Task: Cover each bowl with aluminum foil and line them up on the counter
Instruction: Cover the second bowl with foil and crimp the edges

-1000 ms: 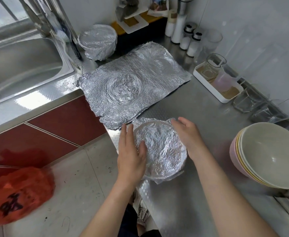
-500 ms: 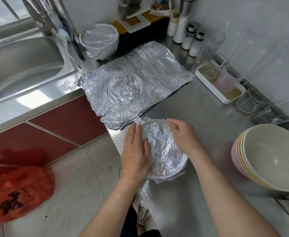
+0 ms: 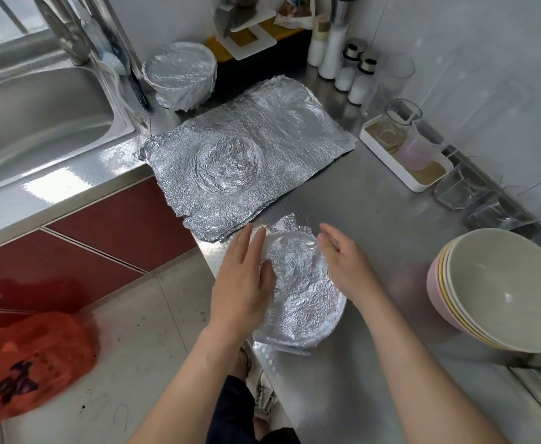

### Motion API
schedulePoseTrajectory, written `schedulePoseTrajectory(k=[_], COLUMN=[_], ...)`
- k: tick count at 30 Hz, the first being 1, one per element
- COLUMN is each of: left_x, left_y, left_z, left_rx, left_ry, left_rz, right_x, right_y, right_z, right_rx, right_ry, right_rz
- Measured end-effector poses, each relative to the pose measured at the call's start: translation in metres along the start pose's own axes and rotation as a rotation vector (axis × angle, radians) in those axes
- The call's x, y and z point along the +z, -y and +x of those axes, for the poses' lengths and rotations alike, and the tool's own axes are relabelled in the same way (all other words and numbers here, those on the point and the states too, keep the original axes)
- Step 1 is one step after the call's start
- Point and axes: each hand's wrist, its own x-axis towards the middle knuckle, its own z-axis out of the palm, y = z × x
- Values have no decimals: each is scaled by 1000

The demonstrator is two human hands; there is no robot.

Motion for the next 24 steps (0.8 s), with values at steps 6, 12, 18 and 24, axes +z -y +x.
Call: schedulePoseTrajectory(k=[6,12,18,24], left_x=[11,3,-1,11], left_y=[-10,-5,-10,-11], left_z=[-17,7,17,-12], left_rx=[-212,-41,-9,-180], left_ry=[-96,17,-42,-56], left_rz=[-171,-68,11,-95], right_x=[8,21,7,1], right_y=[2,-7,0,15], right_z=[-1,-15,-21,7], right_rx=[-46,0,54,58], right_ry=[3,-270,-308,-118], right_rz=[-112,-73,-58,18])
